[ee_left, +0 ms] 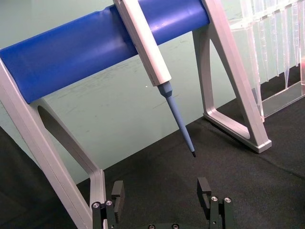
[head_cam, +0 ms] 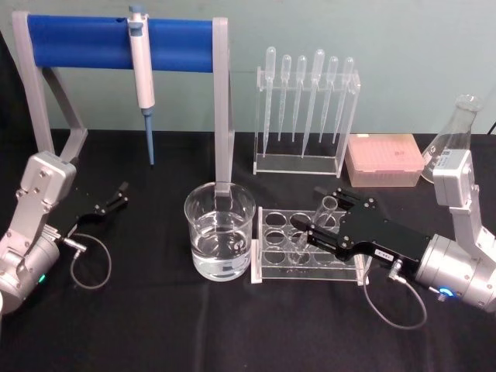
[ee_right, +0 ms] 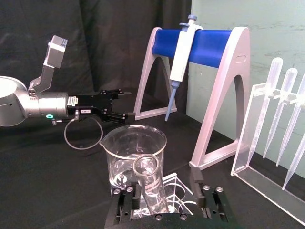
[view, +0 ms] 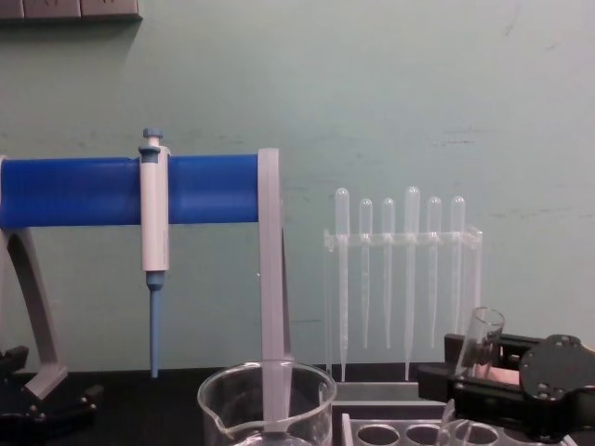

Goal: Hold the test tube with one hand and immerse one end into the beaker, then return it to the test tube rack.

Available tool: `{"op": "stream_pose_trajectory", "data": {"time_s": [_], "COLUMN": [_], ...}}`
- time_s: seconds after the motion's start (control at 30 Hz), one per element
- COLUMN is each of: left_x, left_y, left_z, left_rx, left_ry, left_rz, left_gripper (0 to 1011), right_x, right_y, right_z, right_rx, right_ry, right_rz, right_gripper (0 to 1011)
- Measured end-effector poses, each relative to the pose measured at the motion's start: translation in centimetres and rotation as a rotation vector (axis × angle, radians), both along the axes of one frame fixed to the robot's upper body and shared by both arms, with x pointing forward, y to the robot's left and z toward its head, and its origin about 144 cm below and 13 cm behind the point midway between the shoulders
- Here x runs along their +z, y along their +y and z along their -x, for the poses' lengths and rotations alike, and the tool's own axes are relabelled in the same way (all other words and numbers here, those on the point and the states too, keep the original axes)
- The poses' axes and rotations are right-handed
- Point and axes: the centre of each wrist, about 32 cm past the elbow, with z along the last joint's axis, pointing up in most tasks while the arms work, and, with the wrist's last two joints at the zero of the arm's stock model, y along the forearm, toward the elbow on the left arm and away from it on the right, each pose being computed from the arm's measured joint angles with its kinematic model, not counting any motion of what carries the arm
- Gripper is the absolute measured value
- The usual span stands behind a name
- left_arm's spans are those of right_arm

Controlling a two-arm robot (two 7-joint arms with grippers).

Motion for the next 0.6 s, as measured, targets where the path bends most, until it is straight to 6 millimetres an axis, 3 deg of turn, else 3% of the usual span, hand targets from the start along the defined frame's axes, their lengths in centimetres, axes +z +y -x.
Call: {"op": "stream_pose_trajectory", "data": {"time_s": [0.43, 0.6], "left_x": [0.00, 0.00], "left_y": [0.00, 0.00], "left_z": [0.00, 0.00], "left_rx": [0.000, 0.000], "left_ry": [0.000, 0.000], "left_rz": [0.000, 0.000], "left_gripper": [1000, 1000], "right_x": [0.00, 0.00], "right_y": [-0.02, -0.02], "right_z": [0.00, 0.00], "right_rx": [-0.001, -0.001], "right_ry": [-0.001, -0.001], "right_rz": [0.000, 0.000], "right_gripper": [249, 226]}}
